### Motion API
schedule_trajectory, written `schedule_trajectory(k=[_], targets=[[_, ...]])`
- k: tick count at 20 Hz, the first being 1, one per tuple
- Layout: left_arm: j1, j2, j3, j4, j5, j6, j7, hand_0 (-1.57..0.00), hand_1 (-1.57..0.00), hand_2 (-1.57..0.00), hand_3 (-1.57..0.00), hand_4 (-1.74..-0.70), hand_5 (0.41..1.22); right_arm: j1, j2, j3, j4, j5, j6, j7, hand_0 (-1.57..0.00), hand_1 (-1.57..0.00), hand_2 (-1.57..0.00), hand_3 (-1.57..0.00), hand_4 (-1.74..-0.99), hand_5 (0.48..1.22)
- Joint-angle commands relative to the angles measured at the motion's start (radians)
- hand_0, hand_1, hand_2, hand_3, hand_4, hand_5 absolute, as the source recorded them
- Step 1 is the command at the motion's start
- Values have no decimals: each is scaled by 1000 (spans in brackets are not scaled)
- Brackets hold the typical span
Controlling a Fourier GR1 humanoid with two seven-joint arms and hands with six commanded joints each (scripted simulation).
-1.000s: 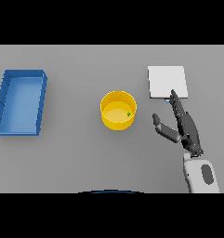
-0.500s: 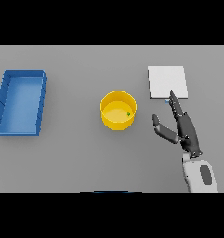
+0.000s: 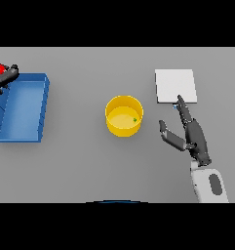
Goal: Pick up the red beaker and tilt it to pour out 1 green nut into yellow bowl. Pick up the yellow bowl and place it on the metallic measuring scale.
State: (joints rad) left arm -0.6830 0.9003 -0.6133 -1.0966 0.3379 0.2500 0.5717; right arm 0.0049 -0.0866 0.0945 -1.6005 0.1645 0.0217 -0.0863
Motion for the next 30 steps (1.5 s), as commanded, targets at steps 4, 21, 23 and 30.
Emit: schedule_trajectory(k=[4, 21, 23, 30], targets=[[-7, 17, -27, 0, -11, -68, 13, -402, -340, -305, -189, -807, 667, -27, -3, -10, 23, -5, -1, 17, 1, 1, 1, 1, -1316, 724], [-10, -20, -32, 17, -42, -5, -54, -8, -7, -6, -3, -732, 707, -205, -152, 117, 35, 161, 132, 23, -6, 1, 1, 1, -1231, 677], [-9, -5, -33, 6, -44, -8, -52, -5, -4, -3, -2, -739, 709, -274, -190, 171, 73, 239, 166, 40, -3, 1, 1, 1, -1260, 656], [14, -8, -29, -13, -30, 1, -66, 0, 0, 0, 0, -753, 714, -448, -287, 339, 155, 436, 274, -10, 0, 1, 1, 1, -1235, 618]])
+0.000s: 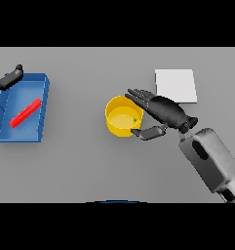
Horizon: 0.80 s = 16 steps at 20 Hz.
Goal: Pick up the red beaker and tilt it to pour out 1 green nut into yellow bowl. Pick up the yellow bowl and place it on the metallic measuring scale.
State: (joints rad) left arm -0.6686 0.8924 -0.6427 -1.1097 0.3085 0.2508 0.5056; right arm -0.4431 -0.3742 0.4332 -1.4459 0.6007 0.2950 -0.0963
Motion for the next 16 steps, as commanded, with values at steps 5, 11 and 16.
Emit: schedule_trajectory(k=[5, 11, 16], targets=[[-10, -4, 17, 25, 12, -8, -20, 1, 1, 1, 1, -762, 720, -96, -7, 90, 50, 56, 87, -32, 1, 1, 1, 1, -1212, 638], [10, -8, 26, 21, 27, -6, -51, 1, 1, 1, 1, -786, 728, -150, -5, 153, 132, 104, 113, -80, 1, 1, 1, 1, -1224, 653], [2, -16, 32, 37, 30, -10, -63, 1, 1, 1, 1, -798, 725, -185, 3, 191, 214, 138, 119, -104, 1, 1, 1, 1, -1256, 673]])
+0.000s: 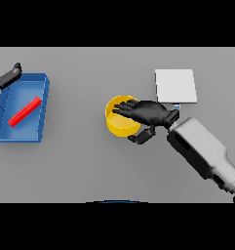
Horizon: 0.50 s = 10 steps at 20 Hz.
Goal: Pick up the red beaker and tilt it to pour out 1 green nut into yellow bowl. Pick up the yellow bowl and place it on the metallic measuring scale.
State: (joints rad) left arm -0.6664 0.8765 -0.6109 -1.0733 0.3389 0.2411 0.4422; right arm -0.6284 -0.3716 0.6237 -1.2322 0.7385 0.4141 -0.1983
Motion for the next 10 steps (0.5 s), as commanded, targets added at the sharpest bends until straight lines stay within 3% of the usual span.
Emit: schedule_trajectory(k=[1, 10], targets=[[4, 2, -1, -4, 0, 0, -2, 1, 1, 1, 1, -798, 724, -7, 8, 8, 6, -1, 12, -1, 1, 1, 1, 1, -1260, 676], [0, 10, -8, -30, -4, 9, 29, 1, 1, 1, 1, -794, 728, -25, 37, 35, 87, 15, 6, -29, 1, 1, -9, -27, -1286, 712]])
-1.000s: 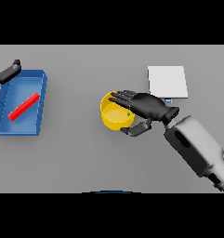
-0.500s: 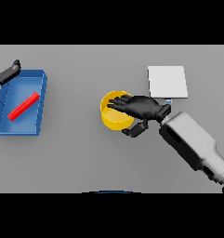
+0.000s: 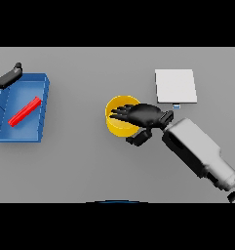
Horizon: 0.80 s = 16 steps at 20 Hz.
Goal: Pick up the red beaker and tilt it to pour out 1 green nut into yellow bowl. Pick up the yellow bowl and place it on the metallic measuring scale.
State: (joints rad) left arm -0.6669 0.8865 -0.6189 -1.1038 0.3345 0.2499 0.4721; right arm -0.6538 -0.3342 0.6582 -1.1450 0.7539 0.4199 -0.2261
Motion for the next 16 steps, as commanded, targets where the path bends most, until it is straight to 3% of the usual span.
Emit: schedule_trajectory(k=[1, 4, 5, 8, 10, 11, 13, 16], targets=[[5, 2, -2, 0, -5, 5, -8, 1, 1, 1, 1, -793, 729, -3, -2, -2, 13, -2, -8, -19, 1, 1, -15, -42, -1289, 721], [8, -1, -2, -5, -4, 13, -4, 1, 1, 1, 1, -793, 732, 6, 11, -6, 20, -11, -2, -6, 1, -14, -84, -121, -1333, 800], [13, 3, 3, -10, 1, 12, -10, 1, 1, 1, 1, -796, 730, 5, 12, -5, 28, -10, -2, -7, -68, -69, -140, -178, -1365, 838], [14, 9, 1, -18, 0, 11, -8, 1, 1, 1, 1, -793, 729, -7, 11, 3, 18, 1, 12, 8, -469, -376, -379, -419, -1479, 999], [12, 13, -1, -21, -2, 12, 2, 1, 1, 1, 1, -788, 732, -18, 15, 7, 37, 2, 12, -7, -780, -649, -590, -834, -1469, 1079], [10, 6, -2, -15, -2, 11, 1, 1, 1, 1, 1, -791, 733, -12, 11, 3, 30, -8, 20, -8, -938, -806, -787, -978, -1521, 1108], [3, 12, 2, -13, -3, 9, 1, 1, 1, 1, 1, -793, 736, -10, 5, 5, 15, -14, 32, -3, -1166, -1081, -1069, -1030, -1594, 1148], [3, 2, -1, -7, -4, 7, -4, 1, 1, 1, 1, -792, 732, -12, -15, 8, 1, -12, 32, -4, -1364, -1320, -1314, -1111, -1659, 1184]])
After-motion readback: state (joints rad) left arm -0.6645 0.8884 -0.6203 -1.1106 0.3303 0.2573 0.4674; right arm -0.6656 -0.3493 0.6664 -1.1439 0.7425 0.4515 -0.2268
